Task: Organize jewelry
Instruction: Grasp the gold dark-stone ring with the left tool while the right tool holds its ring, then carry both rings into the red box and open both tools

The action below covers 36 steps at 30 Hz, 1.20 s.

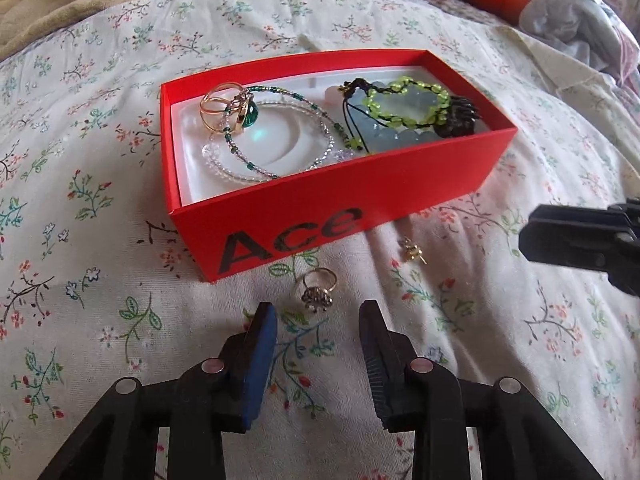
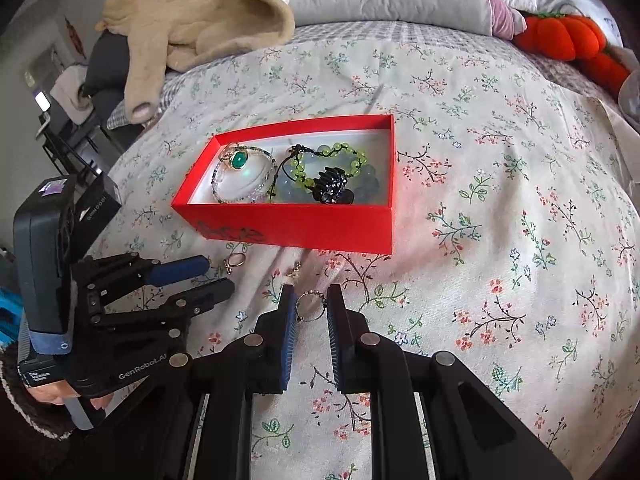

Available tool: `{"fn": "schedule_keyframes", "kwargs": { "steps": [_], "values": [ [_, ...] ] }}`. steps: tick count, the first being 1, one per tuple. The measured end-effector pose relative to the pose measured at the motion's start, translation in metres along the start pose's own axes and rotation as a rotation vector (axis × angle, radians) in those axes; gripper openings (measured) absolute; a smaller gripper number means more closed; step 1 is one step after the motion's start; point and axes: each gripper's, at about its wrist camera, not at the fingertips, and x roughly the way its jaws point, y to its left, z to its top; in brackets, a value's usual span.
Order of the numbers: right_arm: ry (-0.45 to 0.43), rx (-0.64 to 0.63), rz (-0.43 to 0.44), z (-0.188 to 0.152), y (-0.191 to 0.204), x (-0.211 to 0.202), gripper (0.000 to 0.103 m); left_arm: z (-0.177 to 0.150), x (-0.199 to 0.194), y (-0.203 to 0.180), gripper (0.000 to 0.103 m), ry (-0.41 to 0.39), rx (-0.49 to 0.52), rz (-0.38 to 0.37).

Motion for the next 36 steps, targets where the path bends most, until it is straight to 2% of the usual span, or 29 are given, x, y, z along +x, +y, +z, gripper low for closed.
{"fn": "schedule_keyframes", "kwargs": {
  "steps": [5, 7, 8, 16, 27, 36],
  "values": [
    [0.015, -0.017, -0.008, -0.001, 0.002, 0.005, 0.016, 0.005, 0.007, -0.002, 0.034, 0.013, -0.010, -0.006],
    [0.021, -0.019, -0.011, 0.000, 0.002, 0.007, 0.016, 0.005, 0.008, -0.005, 0.016, 0.014, 0.004, -0.001],
    [0.021, -0.017, -0.011, 0.001, 0.001, 0.008, 0.016, 0.005, 0.009, -0.007, 0.011, 0.016, 0.013, 0.001],
    [0.011, -0.010, -0.007, 0.009, 0.000, 0.007, 0.016, 0.006, -0.002, -0.004, 0.011, 0.014, -0.011, -0.056],
    [-0.061, 0.030, 0.034, 0.034, 0.000, -0.009, 0.016, 0.021, -0.047, -0.004, 0.011, -0.088, -0.015, -0.105],
    [-0.091, 0.084, 0.057, 0.053, -0.006, -0.008, 0.016, 0.042, -0.051, 0.008, 0.011, -0.136, -0.049, -0.078]
  ]
}}
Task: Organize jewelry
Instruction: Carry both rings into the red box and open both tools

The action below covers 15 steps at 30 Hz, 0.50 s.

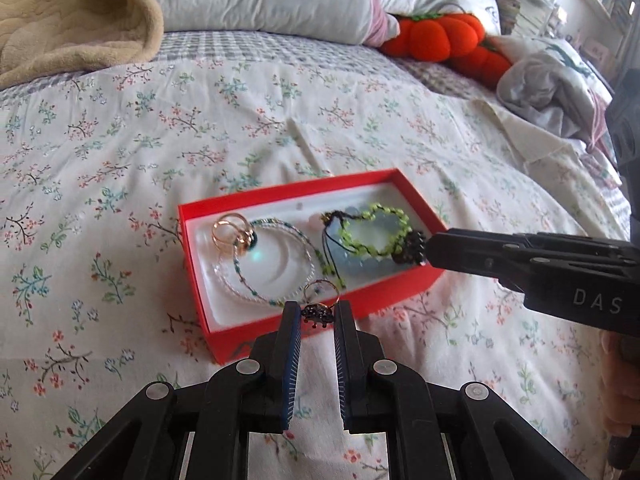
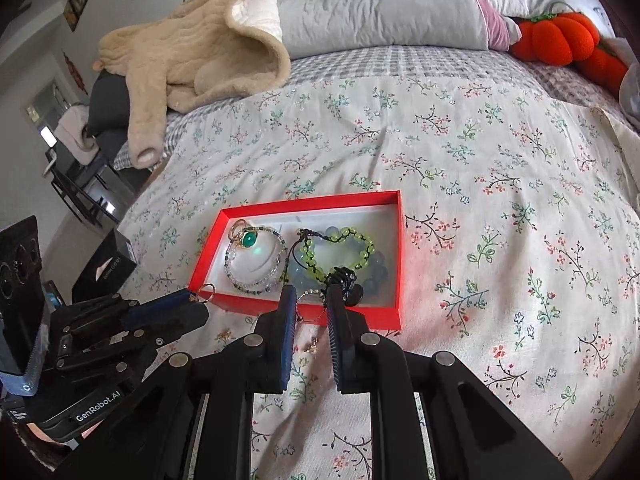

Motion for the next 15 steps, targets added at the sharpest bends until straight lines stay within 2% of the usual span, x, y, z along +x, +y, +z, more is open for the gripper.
{"fn": "schedule_keyframes", "kwargs": {
  "steps": [5, 15],
  "values": [
    [-0.008, 0.050, 0.020, 0.010, -0.007, 0.006, 0.016, 0.008, 0.011, 0.008, 0.011, -0.002, -0.038, 0.014],
    [-0.002, 0.086, 0.025, 0.021, -0.014, 0.022, 0.016, 0.017, 0.025, 0.011, 0.012, -0.001, -0.054, 0.022]
  ]
}}
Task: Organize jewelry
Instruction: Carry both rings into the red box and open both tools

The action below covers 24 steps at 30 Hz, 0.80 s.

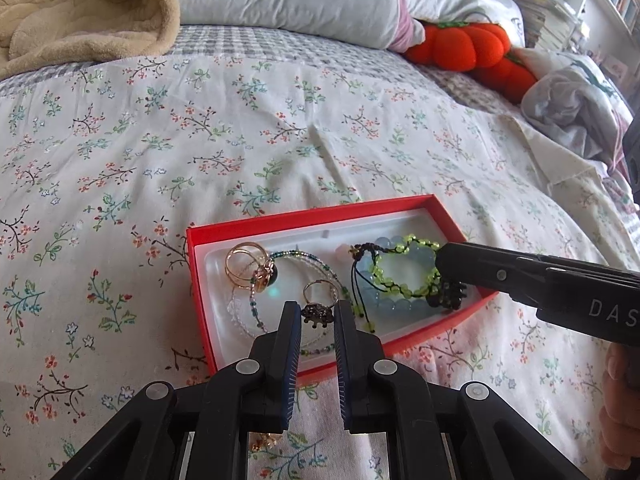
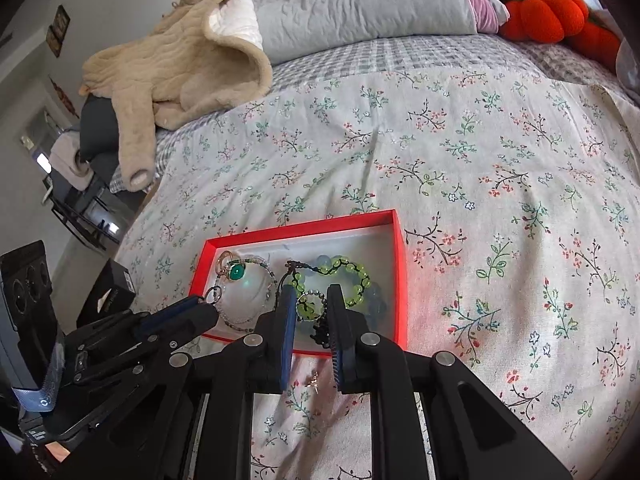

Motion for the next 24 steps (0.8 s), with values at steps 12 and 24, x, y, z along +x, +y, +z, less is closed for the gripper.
{"fn": "schedule_keyframes", "kwargs": {
  "steps": [12, 24],
  "values": [
    [0.011, 0.021, 0.032, 0.007, -0.001, 0.004, 0.029, 0.004, 0.000, -0.002, 0.031, 0.005, -0.002, -0.001],
    [0.003, -0.014, 0.019, -0.001, 0.002, -0.020, 0.033, -0.008, -0.023, 0.004, 0.053, -0.003, -0.011, 0.059]
  ]
}}
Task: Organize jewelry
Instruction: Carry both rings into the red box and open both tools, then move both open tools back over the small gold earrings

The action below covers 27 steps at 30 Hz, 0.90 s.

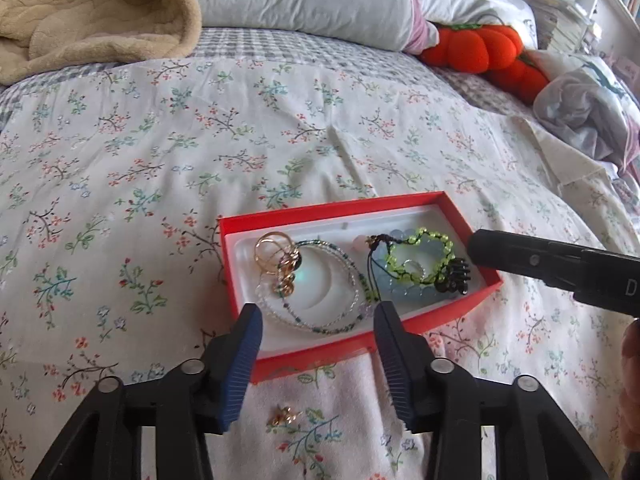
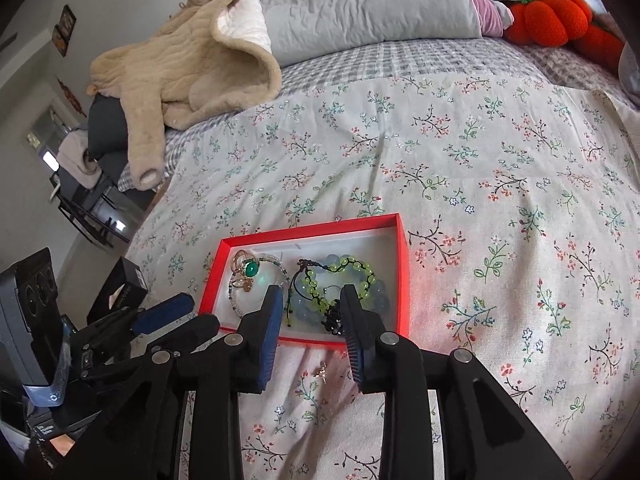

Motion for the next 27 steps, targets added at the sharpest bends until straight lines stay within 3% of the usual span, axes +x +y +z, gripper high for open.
{"fn": "schedule_keyframes", "kwargs": {
  "steps": [3, 5, 10, 14, 22, 27],
  "values": [
    [-0.003, 0.004, -0.011, -0.004, -0.003, -0.006, 0.041, -0.006, -0.005, 0.003, 0.061, 0.005, -0.004, 0.013],
    [-0.013, 0.008, -0.023, -0.008, -0.004, -0.012, 0.054, -0.010, -0.006, 0.004, 0.062, 0.015, -0.005, 0.023],
    [-0.012, -0.005, -0.057, -0.020, -0.002, -0.021, 0.060, -0.021, -0.012, 0.005, 0.075, 0.029, 0.005, 0.055],
    [-0.015, -0.030, -0.105, -0.033, 0.000, -0.026, 0.074, -0.030, -0.017, 0.008, 0.082, 0.041, 0.000, 0.072],
    [0.019, -0.097, -0.209, -0.061, 0.003, -0.025, 0.077, -0.049, -0.017, 0.014, 0.083, 0.076, -0.013, 0.117],
    [0.053, -0.147, -0.268, -0.080, 0.003, -0.019, 0.077, -0.065, -0.015, 0.018, 0.083, 0.052, -0.002, 0.207]
  ]
}}
